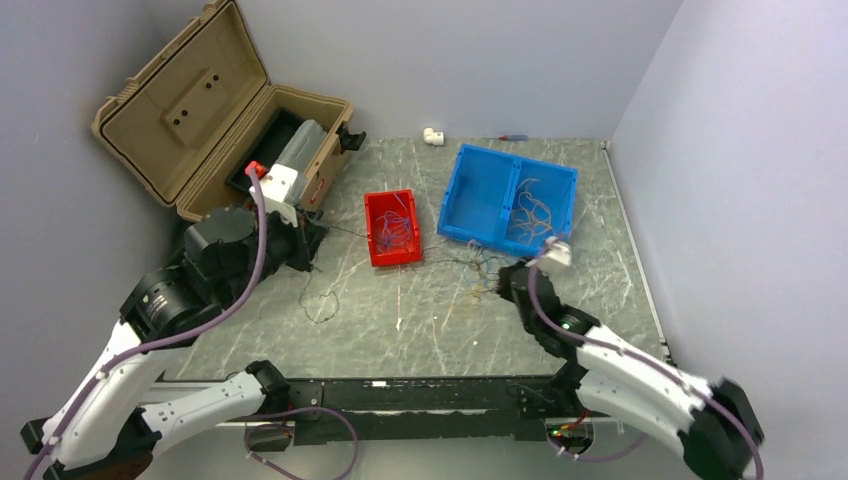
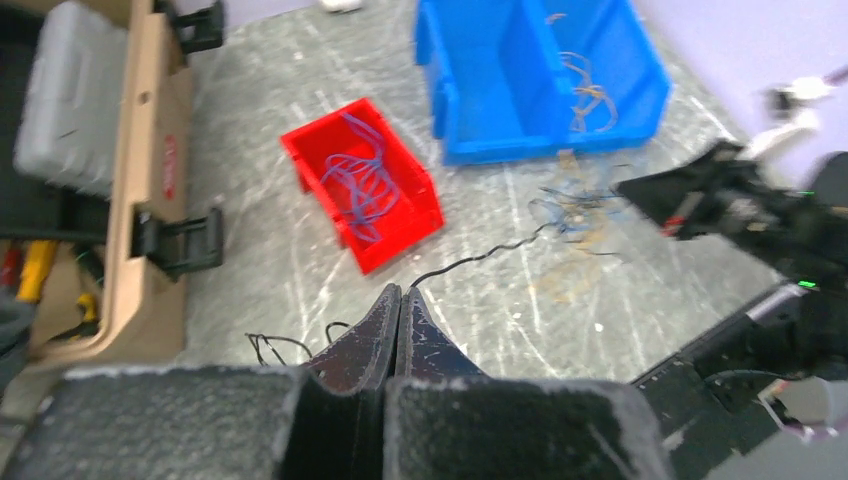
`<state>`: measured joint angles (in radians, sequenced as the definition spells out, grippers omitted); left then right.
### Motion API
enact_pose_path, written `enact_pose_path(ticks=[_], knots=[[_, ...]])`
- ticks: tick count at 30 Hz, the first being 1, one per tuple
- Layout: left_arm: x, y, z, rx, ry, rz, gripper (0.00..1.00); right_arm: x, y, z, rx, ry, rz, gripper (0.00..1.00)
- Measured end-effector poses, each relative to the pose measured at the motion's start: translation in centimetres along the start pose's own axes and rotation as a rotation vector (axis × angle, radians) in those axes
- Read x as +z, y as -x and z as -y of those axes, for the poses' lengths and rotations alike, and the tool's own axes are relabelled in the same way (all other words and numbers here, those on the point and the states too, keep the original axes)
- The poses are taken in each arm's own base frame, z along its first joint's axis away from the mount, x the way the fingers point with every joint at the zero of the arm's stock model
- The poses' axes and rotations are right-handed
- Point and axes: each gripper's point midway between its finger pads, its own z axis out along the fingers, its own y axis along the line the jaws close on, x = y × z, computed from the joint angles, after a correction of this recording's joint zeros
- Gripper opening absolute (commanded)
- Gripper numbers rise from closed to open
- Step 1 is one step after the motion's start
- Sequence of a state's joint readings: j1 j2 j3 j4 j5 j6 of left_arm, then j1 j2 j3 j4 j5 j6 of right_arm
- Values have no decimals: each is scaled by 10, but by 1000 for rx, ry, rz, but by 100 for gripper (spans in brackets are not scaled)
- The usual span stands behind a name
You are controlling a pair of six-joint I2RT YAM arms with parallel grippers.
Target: Untangle the cables
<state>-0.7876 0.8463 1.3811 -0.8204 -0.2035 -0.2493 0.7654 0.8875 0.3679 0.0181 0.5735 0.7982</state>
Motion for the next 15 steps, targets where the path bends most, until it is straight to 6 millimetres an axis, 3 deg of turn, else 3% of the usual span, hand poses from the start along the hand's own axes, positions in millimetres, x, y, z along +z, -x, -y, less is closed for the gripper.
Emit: enact_pose_path(ticks=[6,15], knots=[[-5,-13,-32,-36,165,-17,0,-42,52,78,315,-227,224,0],[1,-35,-48,-51,264,-78,0,-76,59,131,353,-486,290,0]])
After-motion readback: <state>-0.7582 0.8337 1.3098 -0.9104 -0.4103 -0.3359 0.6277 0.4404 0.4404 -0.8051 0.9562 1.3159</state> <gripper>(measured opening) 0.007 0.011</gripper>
